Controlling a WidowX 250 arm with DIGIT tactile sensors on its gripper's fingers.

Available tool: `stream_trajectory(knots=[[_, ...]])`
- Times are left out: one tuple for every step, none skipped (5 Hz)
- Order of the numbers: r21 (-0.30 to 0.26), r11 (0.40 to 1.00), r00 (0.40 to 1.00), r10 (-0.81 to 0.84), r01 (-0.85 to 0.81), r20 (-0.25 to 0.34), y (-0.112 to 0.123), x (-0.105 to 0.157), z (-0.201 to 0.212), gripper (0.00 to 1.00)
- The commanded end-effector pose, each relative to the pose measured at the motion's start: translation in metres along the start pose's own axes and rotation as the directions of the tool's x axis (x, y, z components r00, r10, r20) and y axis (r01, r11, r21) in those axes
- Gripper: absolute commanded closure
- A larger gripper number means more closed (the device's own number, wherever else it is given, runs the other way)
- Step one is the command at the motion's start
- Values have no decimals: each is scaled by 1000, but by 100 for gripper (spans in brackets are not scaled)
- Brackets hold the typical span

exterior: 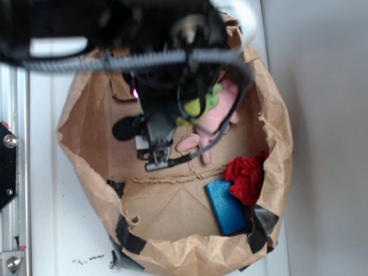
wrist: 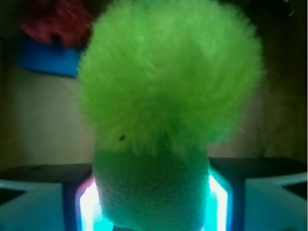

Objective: Grab the green animal.

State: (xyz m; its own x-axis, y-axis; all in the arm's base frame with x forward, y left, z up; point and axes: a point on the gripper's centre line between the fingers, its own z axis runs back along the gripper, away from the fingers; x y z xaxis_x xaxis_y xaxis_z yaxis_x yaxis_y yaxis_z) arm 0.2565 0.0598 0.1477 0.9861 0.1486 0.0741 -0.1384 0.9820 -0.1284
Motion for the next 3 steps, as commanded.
stream_trajectory(knots=[[39,999,992,-4,-1,124,-22,7,54,100],[92,996,986,-37,22,164,-41,-1,55,100],[162,984,979,-97,68,181,-58,-14,39,100]])
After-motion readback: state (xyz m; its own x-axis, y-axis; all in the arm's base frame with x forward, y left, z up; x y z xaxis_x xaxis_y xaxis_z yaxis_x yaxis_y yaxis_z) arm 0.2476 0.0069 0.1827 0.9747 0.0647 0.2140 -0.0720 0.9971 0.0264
